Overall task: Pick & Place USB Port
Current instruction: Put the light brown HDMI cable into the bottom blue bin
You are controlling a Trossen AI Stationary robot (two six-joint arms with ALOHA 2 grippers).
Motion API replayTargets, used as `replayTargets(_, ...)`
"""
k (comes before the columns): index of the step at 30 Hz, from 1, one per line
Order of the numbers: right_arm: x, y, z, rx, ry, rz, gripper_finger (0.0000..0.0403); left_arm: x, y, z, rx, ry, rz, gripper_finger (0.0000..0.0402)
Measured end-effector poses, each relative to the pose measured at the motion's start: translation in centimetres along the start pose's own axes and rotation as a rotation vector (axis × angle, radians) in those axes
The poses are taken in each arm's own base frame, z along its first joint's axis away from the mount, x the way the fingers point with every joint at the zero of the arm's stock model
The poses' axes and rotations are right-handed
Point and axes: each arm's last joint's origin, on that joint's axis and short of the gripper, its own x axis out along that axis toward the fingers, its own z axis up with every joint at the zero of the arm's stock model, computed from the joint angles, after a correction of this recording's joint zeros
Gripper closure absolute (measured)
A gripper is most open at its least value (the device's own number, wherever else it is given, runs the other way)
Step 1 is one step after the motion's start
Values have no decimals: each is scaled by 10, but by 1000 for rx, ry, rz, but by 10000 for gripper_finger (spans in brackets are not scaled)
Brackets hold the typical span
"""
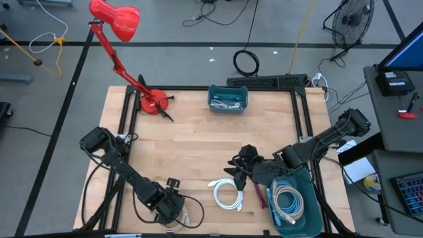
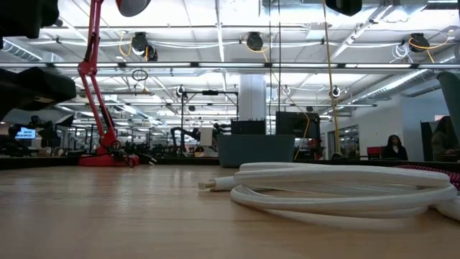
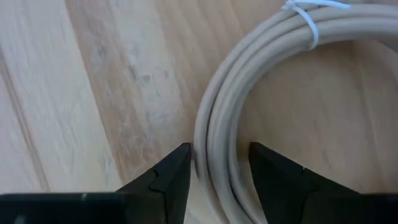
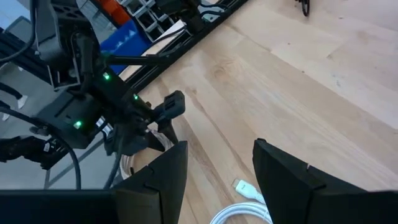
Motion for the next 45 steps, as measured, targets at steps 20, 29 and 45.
replayTargets(20,0,0,1,87,-34,-13,232,-53,69,7,-788,-81,132,349)
replayTargets(29,1,2,11,310,-335,-81,232,-137,123,-22,-1149,-406,387,349)
replayTargets(45,22,20,52,170,-660,55,232,-216,191,-17,-1199,-944,245,349)
